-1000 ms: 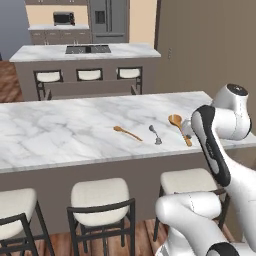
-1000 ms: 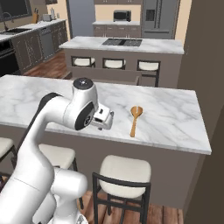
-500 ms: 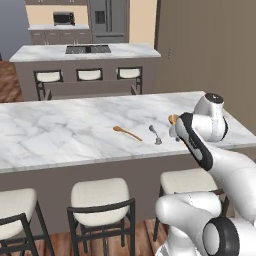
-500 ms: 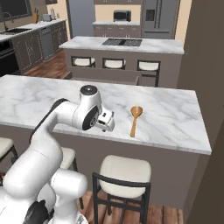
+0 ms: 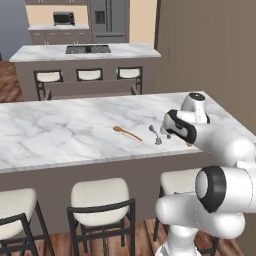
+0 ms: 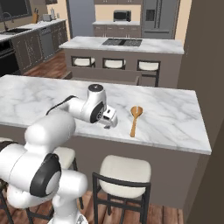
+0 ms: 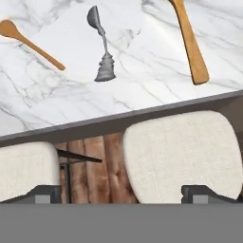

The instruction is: Pick up the metallic utensils from the counter and place them in the open drawer. Make sure not to pick up any wooden utensils.

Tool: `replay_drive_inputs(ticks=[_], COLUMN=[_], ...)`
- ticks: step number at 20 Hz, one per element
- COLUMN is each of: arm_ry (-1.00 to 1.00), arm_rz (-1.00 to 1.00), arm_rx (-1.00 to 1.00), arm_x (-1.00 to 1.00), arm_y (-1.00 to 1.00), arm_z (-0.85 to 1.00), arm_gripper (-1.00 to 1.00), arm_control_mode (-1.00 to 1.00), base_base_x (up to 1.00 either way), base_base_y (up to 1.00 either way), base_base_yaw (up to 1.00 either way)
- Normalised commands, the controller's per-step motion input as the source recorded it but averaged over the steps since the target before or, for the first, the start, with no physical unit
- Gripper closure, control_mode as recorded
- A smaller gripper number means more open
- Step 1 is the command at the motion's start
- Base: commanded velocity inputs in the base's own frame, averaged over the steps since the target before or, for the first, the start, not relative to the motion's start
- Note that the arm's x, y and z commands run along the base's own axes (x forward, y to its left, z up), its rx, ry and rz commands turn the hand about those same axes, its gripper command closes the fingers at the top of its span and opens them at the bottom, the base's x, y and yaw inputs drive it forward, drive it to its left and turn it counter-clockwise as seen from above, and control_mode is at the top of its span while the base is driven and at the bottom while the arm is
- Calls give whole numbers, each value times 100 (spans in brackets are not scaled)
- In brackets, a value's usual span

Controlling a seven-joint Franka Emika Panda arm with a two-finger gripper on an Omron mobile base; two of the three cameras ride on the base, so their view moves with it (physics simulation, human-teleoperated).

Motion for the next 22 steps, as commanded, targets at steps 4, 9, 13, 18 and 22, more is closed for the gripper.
replay_drive_inputs(ticks=[4, 9, 13, 18, 22], arm_ry=[7, 3, 0, 0, 0], arm_rz=[0, 0, 0, 0, 3], arm_rx=[0, 0, 0, 0, 0], arm_x=[77, 54, 49, 55, 56], arm_y=[0, 0, 0, 0, 0], arm_z=[-36, -41, -51, -44, -37], arm_gripper=[-100, -100, -100, -100, -100], arm_control_mode=[-100, -100, -100, -100, -100], base_base_x=[0, 0, 0, 0, 0], base_base_y=[0, 0, 0, 0, 0], base_base_yaw=[0, 0, 0, 0, 0])
